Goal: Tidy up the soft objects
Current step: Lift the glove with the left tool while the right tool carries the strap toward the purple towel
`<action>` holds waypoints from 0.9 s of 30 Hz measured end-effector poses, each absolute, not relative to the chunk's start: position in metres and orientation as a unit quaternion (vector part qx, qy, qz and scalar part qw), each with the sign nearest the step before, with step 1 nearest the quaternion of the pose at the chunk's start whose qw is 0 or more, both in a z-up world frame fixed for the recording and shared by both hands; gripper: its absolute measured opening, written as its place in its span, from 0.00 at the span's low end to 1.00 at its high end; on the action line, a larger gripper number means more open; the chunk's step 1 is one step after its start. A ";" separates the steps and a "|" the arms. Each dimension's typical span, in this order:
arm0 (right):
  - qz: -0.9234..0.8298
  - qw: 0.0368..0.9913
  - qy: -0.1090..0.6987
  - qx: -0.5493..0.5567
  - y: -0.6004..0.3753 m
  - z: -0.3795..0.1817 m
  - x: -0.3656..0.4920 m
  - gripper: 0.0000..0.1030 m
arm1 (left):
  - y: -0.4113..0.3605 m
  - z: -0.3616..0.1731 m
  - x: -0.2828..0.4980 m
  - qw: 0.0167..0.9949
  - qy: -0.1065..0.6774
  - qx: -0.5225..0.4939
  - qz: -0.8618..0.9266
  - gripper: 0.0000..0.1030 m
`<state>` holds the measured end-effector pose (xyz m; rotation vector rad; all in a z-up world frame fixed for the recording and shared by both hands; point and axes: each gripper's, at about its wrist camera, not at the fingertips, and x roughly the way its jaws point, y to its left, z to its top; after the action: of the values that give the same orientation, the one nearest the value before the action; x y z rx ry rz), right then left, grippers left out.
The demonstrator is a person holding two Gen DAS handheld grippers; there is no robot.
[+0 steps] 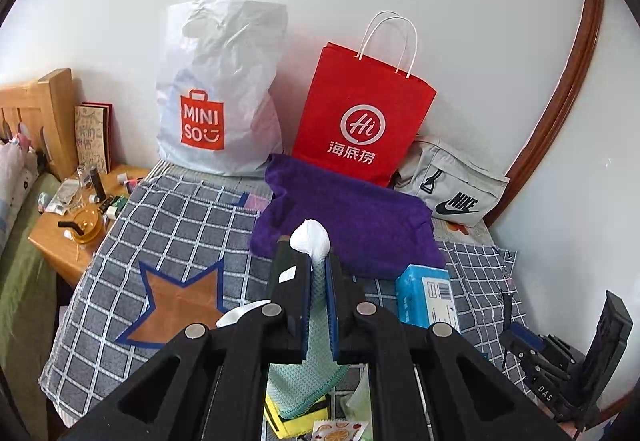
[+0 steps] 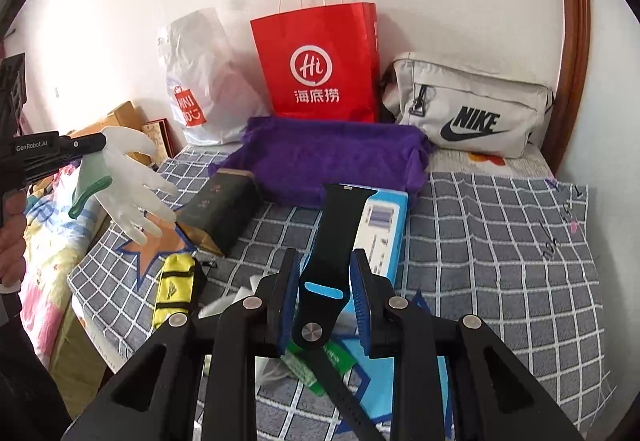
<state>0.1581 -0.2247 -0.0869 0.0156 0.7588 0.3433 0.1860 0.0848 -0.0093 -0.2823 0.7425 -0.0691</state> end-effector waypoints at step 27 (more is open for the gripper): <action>0.166 0.916 0.366 0.009 -0.216 -0.084 0.320 0.25 | 0.045 -0.011 0.339 0.916 0.373 -0.125 -0.083 0.07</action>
<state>0.3199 -0.2156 -0.0844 0.0181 0.7524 0.3409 0.3393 0.0448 -0.0108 -0.2564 0.7685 -0.1710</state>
